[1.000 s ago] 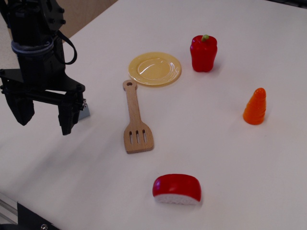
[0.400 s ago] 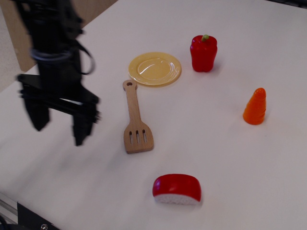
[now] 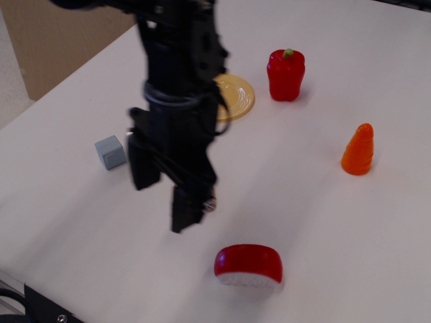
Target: Put sushi on plate
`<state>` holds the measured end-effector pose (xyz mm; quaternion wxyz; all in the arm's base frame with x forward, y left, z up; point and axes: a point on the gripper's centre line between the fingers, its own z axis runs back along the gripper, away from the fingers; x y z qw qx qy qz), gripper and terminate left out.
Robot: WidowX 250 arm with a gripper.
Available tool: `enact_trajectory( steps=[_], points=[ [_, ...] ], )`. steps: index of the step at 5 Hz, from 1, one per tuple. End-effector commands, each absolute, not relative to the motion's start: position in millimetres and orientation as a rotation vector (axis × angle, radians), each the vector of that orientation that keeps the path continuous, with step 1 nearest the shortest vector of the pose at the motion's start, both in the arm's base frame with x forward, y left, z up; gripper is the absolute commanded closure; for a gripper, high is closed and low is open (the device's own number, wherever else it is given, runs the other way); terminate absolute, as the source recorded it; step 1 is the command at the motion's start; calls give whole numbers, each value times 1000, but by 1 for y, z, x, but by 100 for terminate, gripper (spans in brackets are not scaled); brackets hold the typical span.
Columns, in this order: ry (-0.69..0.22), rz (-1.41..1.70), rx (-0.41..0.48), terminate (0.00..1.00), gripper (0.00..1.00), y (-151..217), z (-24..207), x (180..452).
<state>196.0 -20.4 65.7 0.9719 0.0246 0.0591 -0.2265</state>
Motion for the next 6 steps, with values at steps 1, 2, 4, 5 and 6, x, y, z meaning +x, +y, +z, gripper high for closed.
enact_trajectory(
  steps=[1, 2, 4, 5, 6],
  points=[
    [96, -942, 21, 0, 0, -59, 58, 192],
    [113, -1189, 15, 0, 0, -64, 48, 193],
    [118, -1272, -21, 0, 0, -75, 25, 197],
    [112, -1229, 20, 0, 0, -76, 15, 201],
    [93, -1169, 36, 0, 100, -72, 12, 207]
  ],
)
